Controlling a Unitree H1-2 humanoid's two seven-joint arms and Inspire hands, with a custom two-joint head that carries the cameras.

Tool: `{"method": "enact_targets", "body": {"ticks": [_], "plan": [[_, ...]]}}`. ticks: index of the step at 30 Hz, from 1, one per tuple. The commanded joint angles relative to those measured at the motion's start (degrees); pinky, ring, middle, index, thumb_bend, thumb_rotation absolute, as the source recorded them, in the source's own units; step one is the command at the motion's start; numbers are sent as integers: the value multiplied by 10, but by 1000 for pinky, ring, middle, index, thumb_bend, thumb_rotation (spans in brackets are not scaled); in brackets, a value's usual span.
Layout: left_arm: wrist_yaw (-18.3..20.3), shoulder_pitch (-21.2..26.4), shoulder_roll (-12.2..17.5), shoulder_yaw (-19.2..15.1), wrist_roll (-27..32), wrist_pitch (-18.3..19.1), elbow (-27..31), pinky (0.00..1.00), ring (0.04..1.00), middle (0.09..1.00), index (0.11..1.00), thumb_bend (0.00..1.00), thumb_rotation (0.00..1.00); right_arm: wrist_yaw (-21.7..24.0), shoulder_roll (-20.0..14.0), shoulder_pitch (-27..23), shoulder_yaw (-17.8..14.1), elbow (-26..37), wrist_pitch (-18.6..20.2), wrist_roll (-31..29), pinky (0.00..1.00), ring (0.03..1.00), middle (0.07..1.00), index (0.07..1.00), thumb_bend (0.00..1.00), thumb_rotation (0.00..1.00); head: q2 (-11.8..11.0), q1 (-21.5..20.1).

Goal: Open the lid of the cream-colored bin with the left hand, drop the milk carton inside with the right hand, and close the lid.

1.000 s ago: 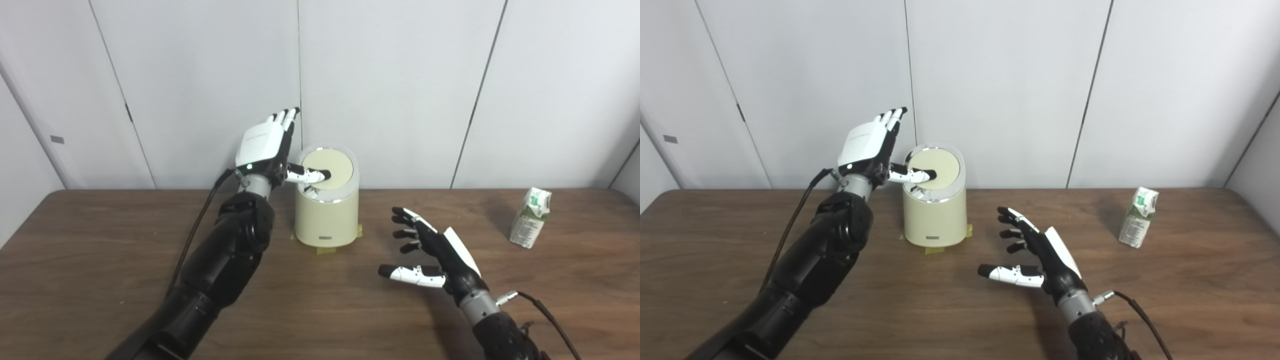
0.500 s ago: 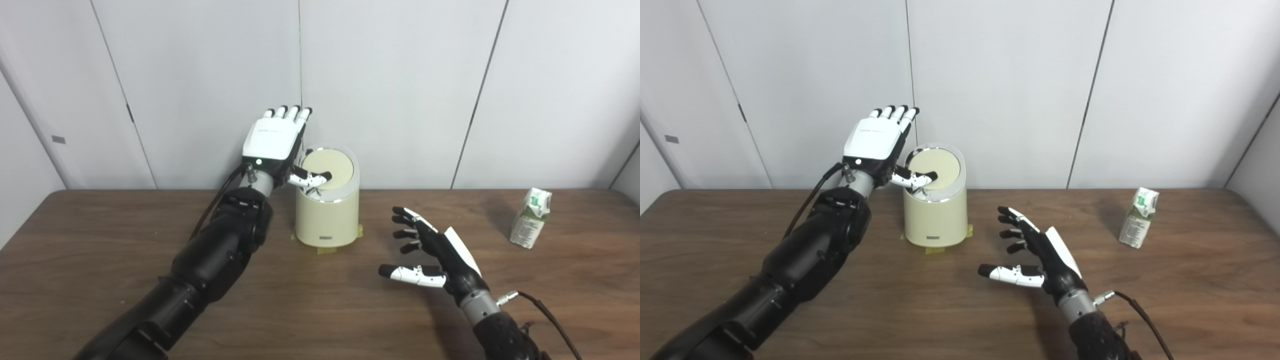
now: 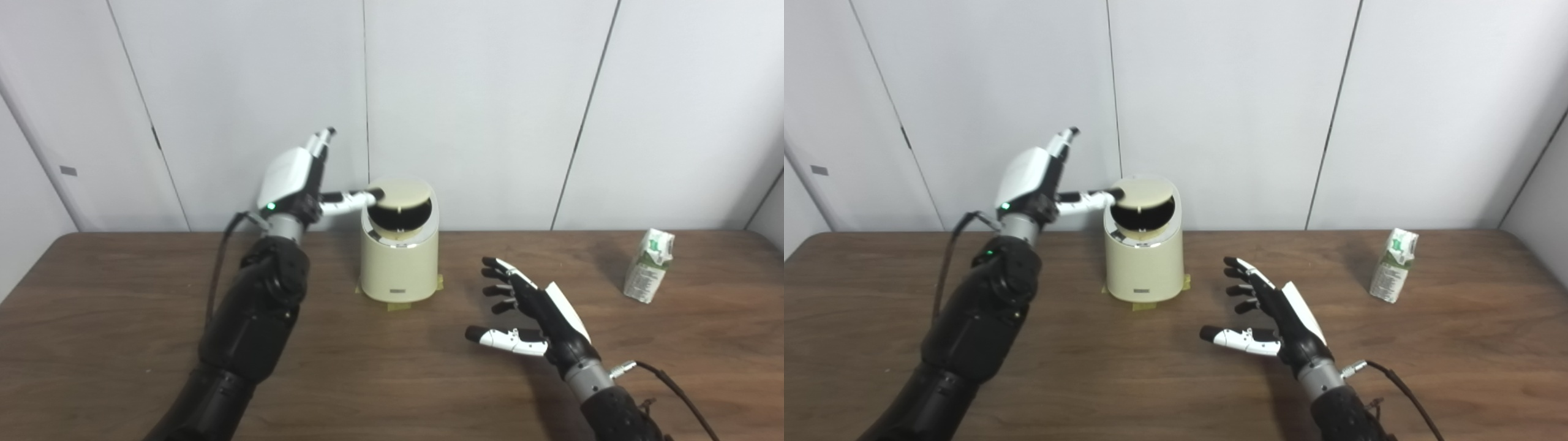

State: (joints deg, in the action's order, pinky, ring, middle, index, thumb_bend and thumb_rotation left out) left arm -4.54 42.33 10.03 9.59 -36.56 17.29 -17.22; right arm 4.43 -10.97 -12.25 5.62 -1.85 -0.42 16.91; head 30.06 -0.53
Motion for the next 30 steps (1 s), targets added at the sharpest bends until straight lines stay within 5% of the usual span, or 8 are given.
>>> {"method": "enact_targets", "body": {"ticks": [1,8,14,19,30], "plan": [[-7,25,3,-28,34,-5,33,771,965,1000,1000,870,525,-7,-4,-16,-7,22,-16,-5,648,782,868,902,695,448,0,0],[31,-29,12,-115,164,0,117,810,958,995,1000,809,428,-7,-7,-16,-11,27,-13,-5,641,769,853,901,703,404,2,3],[50,-110,58,-104,161,-20,171,780,927,946,965,798,339,-9,-3,-19,-22,26,-13,-17,649,767,860,893,739,353,3,3],[62,-169,42,-130,231,-14,215,850,926,945,972,846,354,-12,3,-21,-29,32,-11,-21,640,770,868,901,778,308,4,2],[67,-274,35,-156,312,-105,241,850,880,908,971,931,412,3,-19,-41,-41,16,-31,-51,649,807,889,909,881,223,1,-14]]}}
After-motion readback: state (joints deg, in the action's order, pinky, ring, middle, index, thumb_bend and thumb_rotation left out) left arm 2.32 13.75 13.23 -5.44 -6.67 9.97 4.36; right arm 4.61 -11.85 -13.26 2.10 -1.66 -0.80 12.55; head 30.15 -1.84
